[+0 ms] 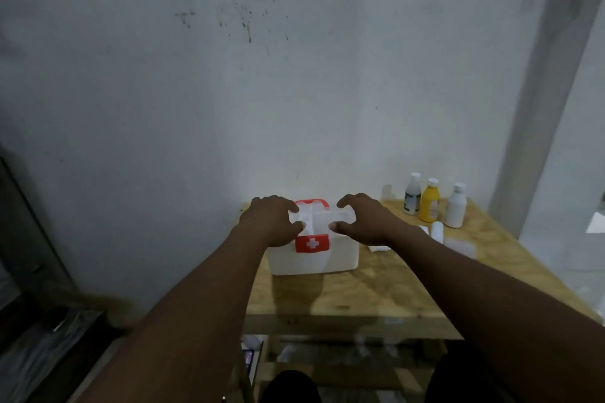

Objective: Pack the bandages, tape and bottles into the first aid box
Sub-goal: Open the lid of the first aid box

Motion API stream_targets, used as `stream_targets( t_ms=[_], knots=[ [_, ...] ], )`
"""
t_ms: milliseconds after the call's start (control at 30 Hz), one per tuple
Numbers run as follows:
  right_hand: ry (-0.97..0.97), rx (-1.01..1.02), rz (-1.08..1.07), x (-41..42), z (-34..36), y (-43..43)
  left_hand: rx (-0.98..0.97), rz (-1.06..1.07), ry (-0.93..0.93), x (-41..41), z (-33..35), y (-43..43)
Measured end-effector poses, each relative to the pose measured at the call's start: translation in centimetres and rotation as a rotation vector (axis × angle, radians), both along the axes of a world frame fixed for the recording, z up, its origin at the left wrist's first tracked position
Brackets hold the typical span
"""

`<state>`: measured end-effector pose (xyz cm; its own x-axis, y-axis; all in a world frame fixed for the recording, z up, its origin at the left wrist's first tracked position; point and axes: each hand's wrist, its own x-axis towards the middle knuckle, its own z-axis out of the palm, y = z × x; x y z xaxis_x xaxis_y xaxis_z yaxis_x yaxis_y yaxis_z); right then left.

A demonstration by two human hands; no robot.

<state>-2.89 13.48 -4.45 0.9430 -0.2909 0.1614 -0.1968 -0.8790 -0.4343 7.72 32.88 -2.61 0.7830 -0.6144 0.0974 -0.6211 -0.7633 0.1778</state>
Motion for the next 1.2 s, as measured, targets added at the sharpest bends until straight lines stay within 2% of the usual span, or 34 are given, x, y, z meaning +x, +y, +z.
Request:
stream_targets(
  t_ms=[267, 433, 500, 600, 700, 800, 867, 1033, 1200],
  knots=[
    [-0.184, 0.079, -0.038, -1.8, -3.5, -0.5, 0.007, -0.002, -0.045, -2.1, -0.7, -0.7],
    [-0.266, 0.166, -0.067, -1.0, -4.6, -0.2, -0.001, 0.013, -0.009, -1.7, -0.5, -0.9],
    [-0.371, 0.152, -0.177, -0.8, -5.3, 0.5, 0.012, 0.001, -0.001, -1.4, 0.0, -1.1],
    [-0.606, 0.123, -0.468, -0.7, -5.9, 2.9, 0.045, -0.032, 0.014, -1.1, 0.8, -1.4],
    [-0.730, 0.428, -0.620, -0.5, -5.7, 6.3, 0.058, -0.032, 0.076, -0.4, 1.8, -1.7],
    [-0.686, 0.933, -0.703, 0.3, -5.3, 9.3, 0.056, -0.032, 0.117, 0.3, 2.4, -2.0],
    [-0.658, 1.157, -0.751, 0.8, -5.1, 10.2, 0.064, -0.042, 0.124, 0.6, 2.7, -2.3],
    [-0.577, 1.456, -0.808, 1.9, -5.7, 10.2, 0.074, -0.060, 0.133, 1.1, 2.8, -2.3],
    [-0.538, 1.482, -0.727, 1.4, -5.8, 9.7, 0.054, -0.073, 0.123, 0.9, 2.5, -2.2]
  ],
)
